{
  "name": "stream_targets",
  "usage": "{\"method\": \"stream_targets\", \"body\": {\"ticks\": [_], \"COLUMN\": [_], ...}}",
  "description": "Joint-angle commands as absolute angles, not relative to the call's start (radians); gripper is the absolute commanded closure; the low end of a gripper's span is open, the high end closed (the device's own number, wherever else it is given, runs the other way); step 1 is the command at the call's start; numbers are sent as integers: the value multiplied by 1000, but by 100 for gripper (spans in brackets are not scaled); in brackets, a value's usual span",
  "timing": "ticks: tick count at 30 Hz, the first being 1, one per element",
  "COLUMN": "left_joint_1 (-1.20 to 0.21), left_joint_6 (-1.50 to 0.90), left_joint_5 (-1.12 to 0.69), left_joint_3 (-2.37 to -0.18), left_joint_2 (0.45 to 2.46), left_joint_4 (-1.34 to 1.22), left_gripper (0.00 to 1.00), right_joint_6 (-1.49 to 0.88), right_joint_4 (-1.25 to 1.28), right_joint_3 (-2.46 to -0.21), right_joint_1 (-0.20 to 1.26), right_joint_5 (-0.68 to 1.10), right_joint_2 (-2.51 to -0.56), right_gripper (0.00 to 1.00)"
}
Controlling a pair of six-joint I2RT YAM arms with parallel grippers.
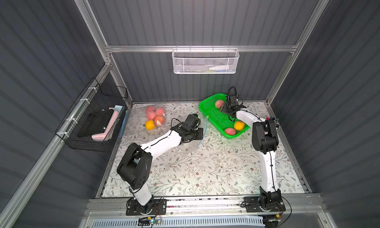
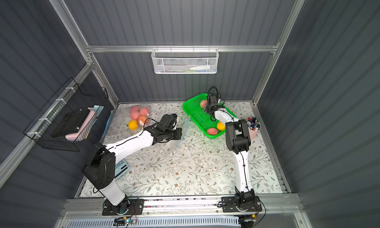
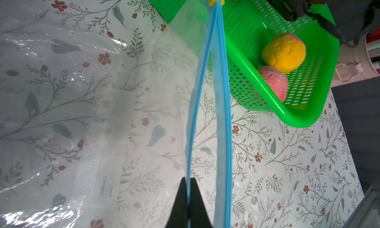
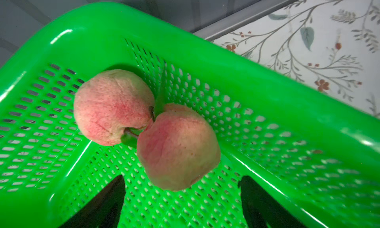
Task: Place the peach in a zip-top bag and seal the zipper
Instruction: Pick up the peach from the basket.
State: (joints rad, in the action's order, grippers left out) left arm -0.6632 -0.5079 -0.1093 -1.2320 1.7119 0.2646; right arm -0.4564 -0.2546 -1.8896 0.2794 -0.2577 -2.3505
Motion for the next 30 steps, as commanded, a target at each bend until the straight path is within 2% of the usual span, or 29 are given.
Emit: {"method": "stream_targets", "body": {"ticks": [1, 10, 17, 24, 30], "left_joint_1": [-662, -662, -663, -658, -653], "left_joint_6": [-502, -493, -495, -482, -479], "left_joint_5": [-128, -124, -113, -85, -83], "left_joint_3": [-1212, -1208, -1205, -1196, -1181], "left_joint_2": [1713, 1712, 1701, 1673, 1642], "left_joint_4": [255, 261, 266, 291, 283], "left_gripper": [100, 100, 100, 100, 100], "right_joint_6": [-424, -400, -388, -431, -454], "right_joint_4": [-271, -264, -296, -312, -195], "right_joint_3": [-1970, -2010, -2006, -1867, -1576], "right_joint_1": [262, 256, 256, 255, 256], "right_joint_5": [-251, -242, -214, -138, 42], "right_joint_2": [-2394, -2444, -2398, -2196, -1910], "right_gripper": [18, 22, 41, 45, 45]}}
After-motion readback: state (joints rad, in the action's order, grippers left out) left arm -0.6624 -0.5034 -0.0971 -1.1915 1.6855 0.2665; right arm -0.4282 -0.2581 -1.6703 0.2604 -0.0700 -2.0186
